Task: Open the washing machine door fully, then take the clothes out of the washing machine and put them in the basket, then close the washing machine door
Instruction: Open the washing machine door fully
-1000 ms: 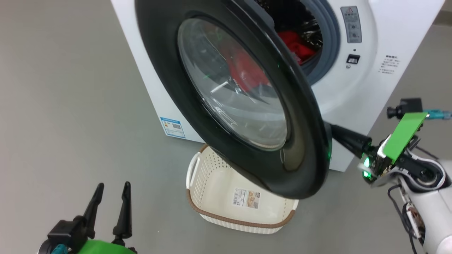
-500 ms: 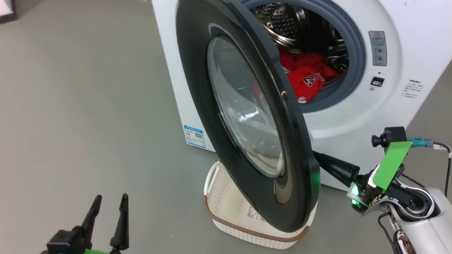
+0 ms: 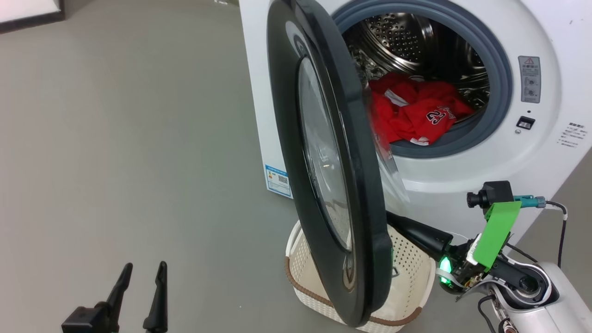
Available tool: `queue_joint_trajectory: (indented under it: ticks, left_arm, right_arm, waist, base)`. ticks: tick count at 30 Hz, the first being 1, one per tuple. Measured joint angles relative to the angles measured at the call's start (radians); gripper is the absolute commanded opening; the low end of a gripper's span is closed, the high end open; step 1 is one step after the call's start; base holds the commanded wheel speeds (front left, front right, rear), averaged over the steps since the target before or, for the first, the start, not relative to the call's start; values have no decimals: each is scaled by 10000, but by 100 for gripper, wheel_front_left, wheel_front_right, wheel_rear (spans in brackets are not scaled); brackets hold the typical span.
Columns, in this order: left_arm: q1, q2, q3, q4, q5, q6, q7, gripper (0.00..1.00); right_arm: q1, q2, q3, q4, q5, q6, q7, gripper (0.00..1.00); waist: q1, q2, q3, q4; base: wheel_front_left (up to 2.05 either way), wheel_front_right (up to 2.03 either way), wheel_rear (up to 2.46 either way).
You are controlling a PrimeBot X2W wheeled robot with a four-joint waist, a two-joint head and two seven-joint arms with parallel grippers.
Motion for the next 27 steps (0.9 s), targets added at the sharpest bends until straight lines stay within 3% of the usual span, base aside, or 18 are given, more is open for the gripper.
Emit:
queue_joint_trajectory:
  ticks: [27]
  left_arm:
    - [33, -178, 399, -142, 2, 0, 0, 100]
  right_arm:
    - [-376, 1053, 669, 255, -522, 0, 602, 0]
  waist:
    - [0, 0, 198, 285]
  base:
    - [0, 0, 0]
